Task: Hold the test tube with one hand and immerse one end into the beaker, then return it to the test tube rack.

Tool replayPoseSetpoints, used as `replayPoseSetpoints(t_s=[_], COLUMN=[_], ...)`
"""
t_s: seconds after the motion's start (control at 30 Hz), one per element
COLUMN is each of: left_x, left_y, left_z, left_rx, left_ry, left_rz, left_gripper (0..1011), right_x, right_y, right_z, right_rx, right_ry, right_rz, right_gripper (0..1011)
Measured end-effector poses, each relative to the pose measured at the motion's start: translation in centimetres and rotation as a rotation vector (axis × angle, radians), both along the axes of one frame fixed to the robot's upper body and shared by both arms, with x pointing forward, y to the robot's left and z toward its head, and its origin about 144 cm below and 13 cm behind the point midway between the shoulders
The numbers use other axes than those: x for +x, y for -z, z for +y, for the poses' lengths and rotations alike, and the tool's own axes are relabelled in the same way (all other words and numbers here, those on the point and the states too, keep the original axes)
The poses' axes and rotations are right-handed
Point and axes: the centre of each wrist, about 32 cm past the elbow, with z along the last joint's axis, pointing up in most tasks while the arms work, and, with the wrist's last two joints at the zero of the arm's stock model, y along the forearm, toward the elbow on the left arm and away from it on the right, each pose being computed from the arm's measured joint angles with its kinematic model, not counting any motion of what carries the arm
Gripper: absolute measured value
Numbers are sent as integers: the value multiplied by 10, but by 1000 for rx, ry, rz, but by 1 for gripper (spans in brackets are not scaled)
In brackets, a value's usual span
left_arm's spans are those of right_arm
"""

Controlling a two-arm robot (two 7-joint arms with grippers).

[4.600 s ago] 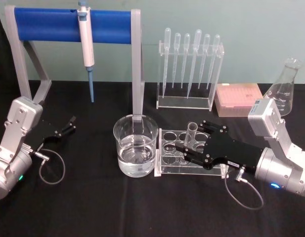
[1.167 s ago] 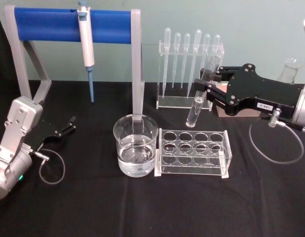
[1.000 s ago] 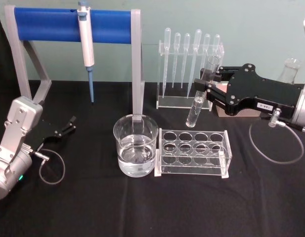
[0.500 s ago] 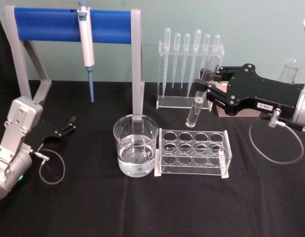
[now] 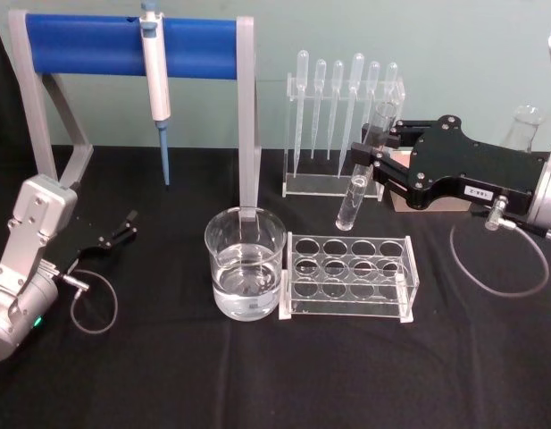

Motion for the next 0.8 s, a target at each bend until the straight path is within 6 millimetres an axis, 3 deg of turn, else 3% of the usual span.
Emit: replayPoseSetpoints(t_s=[0.8], left_x=[0], left_y=[0], left_z=[0], left_rx=[0], left_ry=[0], left_rz=[0], left_gripper=[1000], right_x=[0], right_y=[0], right_z=[0], right_rx=[0], right_ry=[0], right_rz=[0], right_gripper=[225])
